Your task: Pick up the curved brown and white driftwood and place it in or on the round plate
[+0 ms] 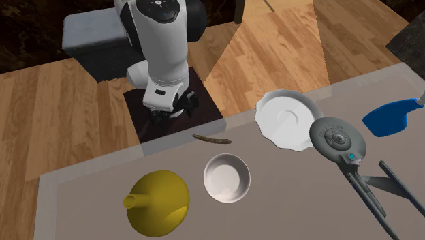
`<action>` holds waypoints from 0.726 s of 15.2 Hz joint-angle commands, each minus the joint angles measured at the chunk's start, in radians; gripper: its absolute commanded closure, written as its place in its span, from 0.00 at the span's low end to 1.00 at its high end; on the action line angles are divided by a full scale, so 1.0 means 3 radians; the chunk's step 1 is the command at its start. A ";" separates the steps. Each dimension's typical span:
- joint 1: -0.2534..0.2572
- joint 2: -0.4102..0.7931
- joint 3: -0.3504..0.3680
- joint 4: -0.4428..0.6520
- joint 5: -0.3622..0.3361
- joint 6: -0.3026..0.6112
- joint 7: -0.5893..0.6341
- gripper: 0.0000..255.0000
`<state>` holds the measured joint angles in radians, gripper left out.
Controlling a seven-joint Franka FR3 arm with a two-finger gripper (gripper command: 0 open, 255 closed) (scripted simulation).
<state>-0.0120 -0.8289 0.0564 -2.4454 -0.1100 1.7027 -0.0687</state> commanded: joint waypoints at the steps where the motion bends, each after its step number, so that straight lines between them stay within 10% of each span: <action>1: 0.0000 0.0000 0.0000 0.0000 0.0000 0.0000 0.0000 0.00; 11: 0.0813 0.0733 -0.0352 -0.0283 0.0127 0.0947 -0.1720 0.00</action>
<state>0.2060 -0.6346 -0.0387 -2.5275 -0.0777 1.9605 -0.5240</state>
